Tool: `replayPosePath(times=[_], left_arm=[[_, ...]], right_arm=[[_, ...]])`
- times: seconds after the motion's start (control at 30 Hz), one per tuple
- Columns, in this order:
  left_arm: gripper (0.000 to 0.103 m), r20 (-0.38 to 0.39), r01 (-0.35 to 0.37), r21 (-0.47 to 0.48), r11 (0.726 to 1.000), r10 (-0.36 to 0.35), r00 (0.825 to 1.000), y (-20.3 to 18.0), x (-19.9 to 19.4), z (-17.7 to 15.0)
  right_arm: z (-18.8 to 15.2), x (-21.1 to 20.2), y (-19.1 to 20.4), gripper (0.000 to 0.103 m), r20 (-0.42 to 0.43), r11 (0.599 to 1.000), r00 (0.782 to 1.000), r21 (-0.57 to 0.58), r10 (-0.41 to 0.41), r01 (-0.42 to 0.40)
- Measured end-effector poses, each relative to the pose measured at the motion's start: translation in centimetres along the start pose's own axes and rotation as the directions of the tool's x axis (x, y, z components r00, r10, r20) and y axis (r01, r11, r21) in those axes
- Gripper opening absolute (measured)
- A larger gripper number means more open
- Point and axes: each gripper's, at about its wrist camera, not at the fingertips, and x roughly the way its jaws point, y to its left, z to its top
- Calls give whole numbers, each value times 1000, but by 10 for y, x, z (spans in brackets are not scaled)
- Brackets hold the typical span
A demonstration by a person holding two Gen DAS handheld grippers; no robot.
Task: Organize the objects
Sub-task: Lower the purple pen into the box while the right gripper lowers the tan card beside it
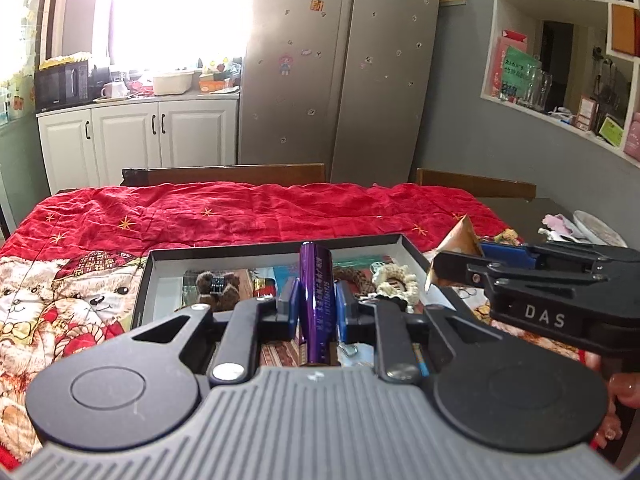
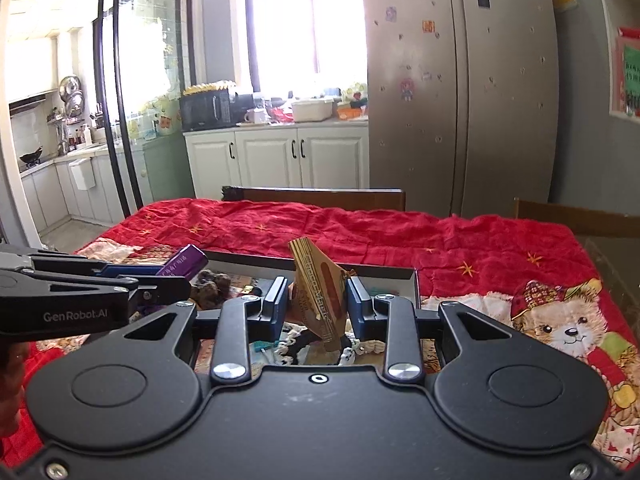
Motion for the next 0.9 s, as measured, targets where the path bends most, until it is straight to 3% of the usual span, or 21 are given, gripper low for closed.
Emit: replayPosePath(times=[0.5,0.9], left_arm=[[22,-111,-53,-24,998,50,993,12,74,0],[22,-163,-75,-28,997,70,984,14,110,-3]], right_arm=[[-9,83,-23,30,-116,997,993,71,0,8],[-12,115,-24,30,-156,997,987,69,-24,35]])
